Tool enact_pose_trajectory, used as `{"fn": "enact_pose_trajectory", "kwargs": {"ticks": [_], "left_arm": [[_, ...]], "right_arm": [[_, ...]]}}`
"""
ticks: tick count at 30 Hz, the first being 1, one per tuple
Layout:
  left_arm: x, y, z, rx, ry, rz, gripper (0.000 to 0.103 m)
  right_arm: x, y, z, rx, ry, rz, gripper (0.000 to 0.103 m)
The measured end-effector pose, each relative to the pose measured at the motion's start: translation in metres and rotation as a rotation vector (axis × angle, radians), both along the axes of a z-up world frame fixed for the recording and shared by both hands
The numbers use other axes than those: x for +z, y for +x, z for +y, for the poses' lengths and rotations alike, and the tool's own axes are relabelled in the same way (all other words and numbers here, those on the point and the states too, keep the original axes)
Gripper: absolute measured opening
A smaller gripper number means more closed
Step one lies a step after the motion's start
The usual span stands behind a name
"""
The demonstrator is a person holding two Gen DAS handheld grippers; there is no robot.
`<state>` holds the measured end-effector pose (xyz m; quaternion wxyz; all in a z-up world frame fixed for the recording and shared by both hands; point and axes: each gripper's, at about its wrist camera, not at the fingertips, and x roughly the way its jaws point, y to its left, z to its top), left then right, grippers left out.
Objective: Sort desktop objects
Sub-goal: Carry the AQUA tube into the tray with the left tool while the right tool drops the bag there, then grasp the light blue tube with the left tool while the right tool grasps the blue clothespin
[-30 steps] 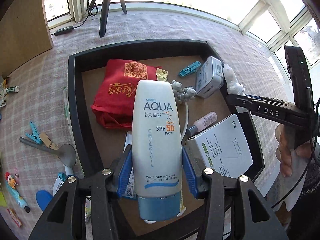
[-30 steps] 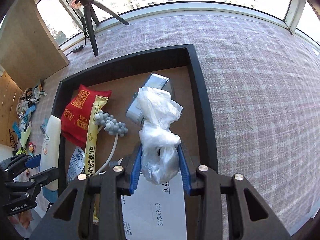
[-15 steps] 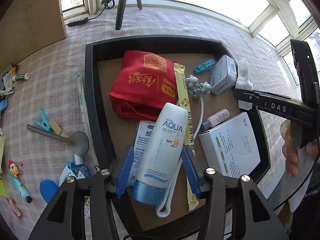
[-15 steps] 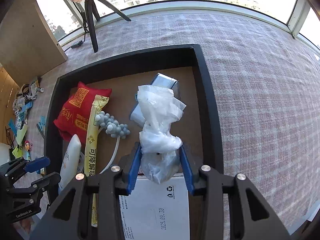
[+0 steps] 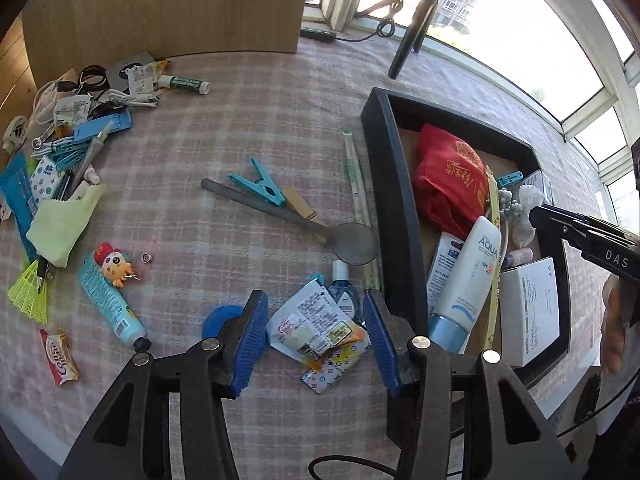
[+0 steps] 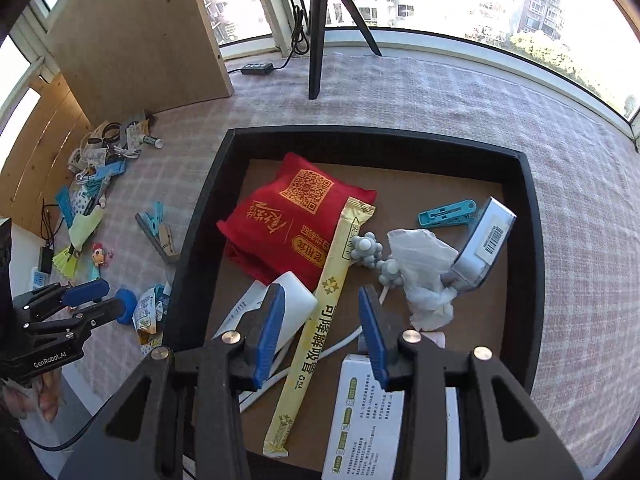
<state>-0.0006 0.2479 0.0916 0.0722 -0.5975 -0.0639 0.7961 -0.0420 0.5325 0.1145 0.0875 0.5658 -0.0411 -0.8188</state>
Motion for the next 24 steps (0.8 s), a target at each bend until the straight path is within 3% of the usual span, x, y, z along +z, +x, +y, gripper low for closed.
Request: {"fn": "enact_pose_trajectory", "kwargs": {"ticks": [12,17,24], "left_arm": [[-0.032,0.012,-0.113,0.292,0.012,-0.058,0.046],[-0.047,0.012,-0.131,0.347,0.026,-0.097,0.046],[-0.059,0.006,-0.137,0.372,0.039,-0.122,0.045]], "right_arm": [[-0.002,-0.022,-0.115,0.292,-0.021,-0.016,0.037],[-0.021,-0.046,-0.168,0.386,-0.032,-0.072,0.038],[-0.059,-0.081,-0.220,0.422,0.005,-0.158,0.037]]}}
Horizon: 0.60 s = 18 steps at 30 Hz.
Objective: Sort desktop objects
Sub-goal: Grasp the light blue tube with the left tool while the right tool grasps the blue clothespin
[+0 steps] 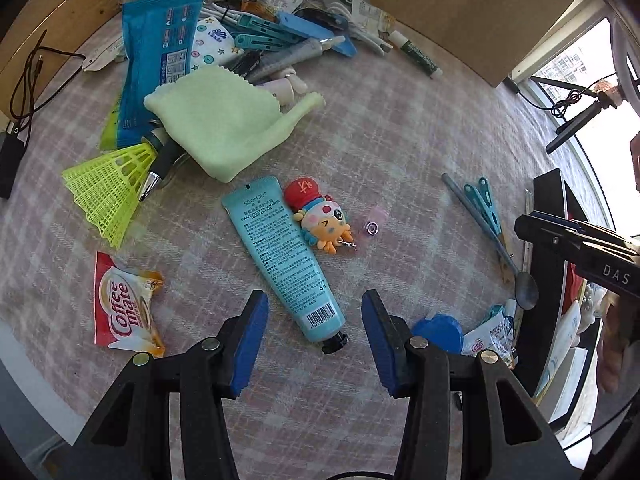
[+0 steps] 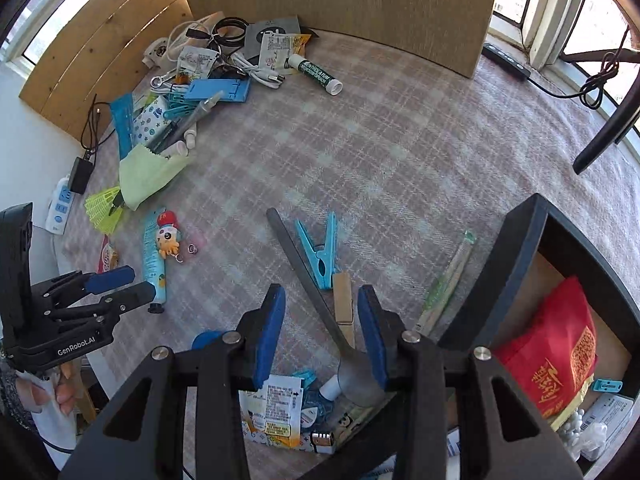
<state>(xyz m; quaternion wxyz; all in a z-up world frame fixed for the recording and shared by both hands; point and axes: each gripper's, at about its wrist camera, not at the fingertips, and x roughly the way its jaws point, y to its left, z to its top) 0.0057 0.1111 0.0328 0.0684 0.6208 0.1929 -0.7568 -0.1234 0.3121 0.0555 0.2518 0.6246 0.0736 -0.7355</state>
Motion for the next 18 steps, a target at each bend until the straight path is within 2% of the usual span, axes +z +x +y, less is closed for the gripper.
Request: {"fn": "enact_pose_trajectory", "kwargs": {"ticks": [7,9,18], "left_arm": [[-0.012,-0.002,0.000,0.003,0.003,-0.024,0.044],[-0.015,-0.003,0.000,0.005,0.000,-0.032,0.042],[-0.017,0.002,-0.016,0.001,-0.013,-0.041,0.034]], "right_arm": [[-0.024,-0.020,-0.014,-0.014,0.026,-0.044,0.036],[-0.027,-0.020,-0.018,-0.006,0.045,-0.041,0.030],[-0.031,-0.019,-0.021,0.001,0.058,-0.043,0.020]]}}
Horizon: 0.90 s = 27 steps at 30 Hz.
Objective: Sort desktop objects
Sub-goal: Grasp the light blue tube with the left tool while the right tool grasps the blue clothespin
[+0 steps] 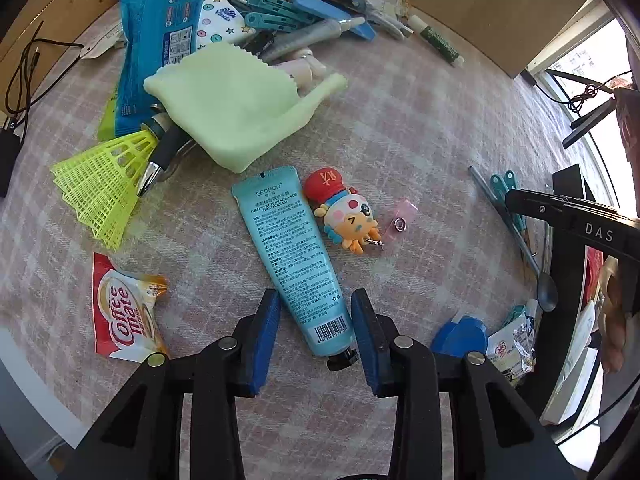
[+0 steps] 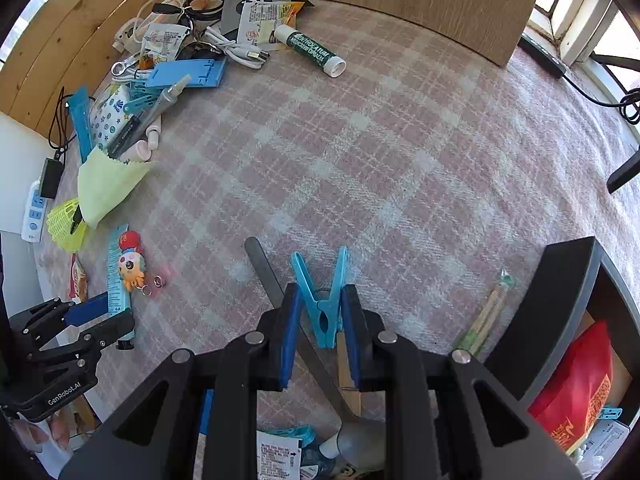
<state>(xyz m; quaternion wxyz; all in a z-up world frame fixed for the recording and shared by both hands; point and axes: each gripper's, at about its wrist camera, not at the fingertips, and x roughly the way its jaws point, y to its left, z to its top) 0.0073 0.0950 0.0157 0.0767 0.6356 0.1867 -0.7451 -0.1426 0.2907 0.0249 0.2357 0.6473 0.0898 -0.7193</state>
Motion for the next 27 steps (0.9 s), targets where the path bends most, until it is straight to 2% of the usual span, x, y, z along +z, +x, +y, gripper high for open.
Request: {"fn": "enact_pose_trajectory", "kwargs": {"ticks": [4,11,18,27], "left_arm": [[-0.001,-0.005,0.001,-0.004,-0.023,-0.002,0.034],[-0.002,-0.006,-0.001,-0.009,-0.030,0.004,0.034],[0.002,0.003,0.000,-0.005,-0.067,0.028,0.026],[0.023,0.017,0.008,-0.024,-0.092,0.079,0.026]], "right_arm": [[-0.001,-0.001,-0.001,-0.004,-0.009,-0.007,0.021],[-0.002,0.005,-0.016,0.050,0.037,0.006,0.021],[0.000,0.008,-0.013,0.028,0.037,0.029,0.021],[0.030,0.023,0.003,-0.004,-0.047,0.057,0.021]]}}
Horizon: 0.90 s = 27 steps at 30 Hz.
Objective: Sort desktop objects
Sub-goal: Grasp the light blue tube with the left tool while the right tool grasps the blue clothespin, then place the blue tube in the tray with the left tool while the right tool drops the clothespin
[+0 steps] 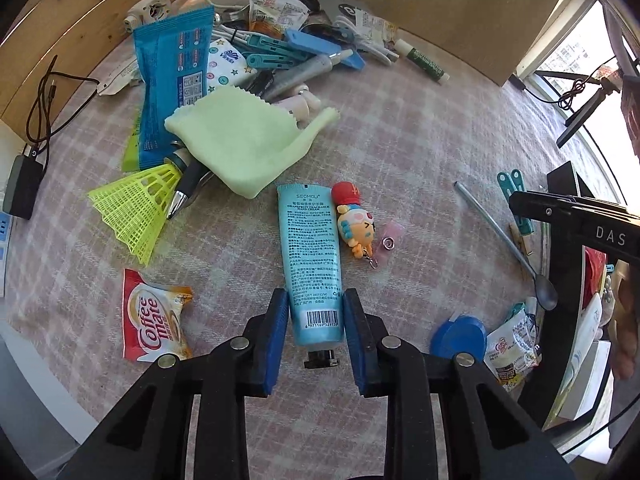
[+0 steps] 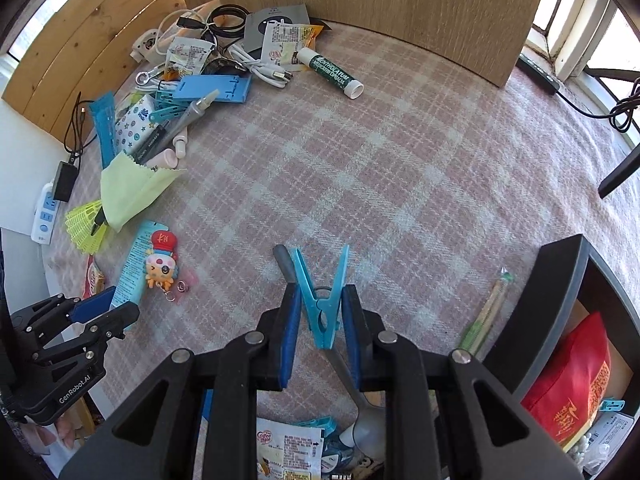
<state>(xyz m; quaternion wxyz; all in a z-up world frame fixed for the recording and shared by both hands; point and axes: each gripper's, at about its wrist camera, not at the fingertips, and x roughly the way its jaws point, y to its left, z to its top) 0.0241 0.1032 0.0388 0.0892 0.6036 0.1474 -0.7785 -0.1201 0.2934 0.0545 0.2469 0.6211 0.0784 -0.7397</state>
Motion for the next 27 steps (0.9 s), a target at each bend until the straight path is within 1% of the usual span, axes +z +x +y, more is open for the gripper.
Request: {"fn": "enact_pose_trajectory", "kwargs": {"ticks": [4,6,10,14,17,20,23,27], "left_arm": [[0.007,0.007,-0.003,0.004,0.022,0.015,0.026],[0.012,0.009,-0.006,0.006,0.033,0.021,0.026],[0.019,0.017,-0.012,0.011,0.040,0.032,0.026],[0.025,0.029,-0.009,0.004,0.048,0.045,0.026],[0.034,0.035,-0.001,0.003,0.065,0.062,0.026],[0.045,0.033,0.006,-0.011,0.081,0.088,0.026],[0.062,0.031,0.019,-0.039,0.075,0.119,0.026],[0.075,0.017,0.045,-0.102,0.081,0.152,0.026]], "right_arm": [[0.012,0.008,0.010,-0.009,-0.038,0.000,0.020],[0.014,0.009,0.022,-0.017,-0.052,-0.001,0.020],[0.020,0.011,0.024,-0.033,-0.072,0.001,0.020],[0.026,0.010,0.029,-0.049,-0.089,0.014,0.020],[0.034,0.015,0.045,-0.062,-0.096,0.021,0.020],[0.042,0.020,0.064,-0.080,-0.098,0.035,0.020],[0.050,0.023,0.086,-0.114,-0.110,0.045,0.020],[0.060,0.027,0.117,-0.172,-0.118,0.063,0.020]]}}
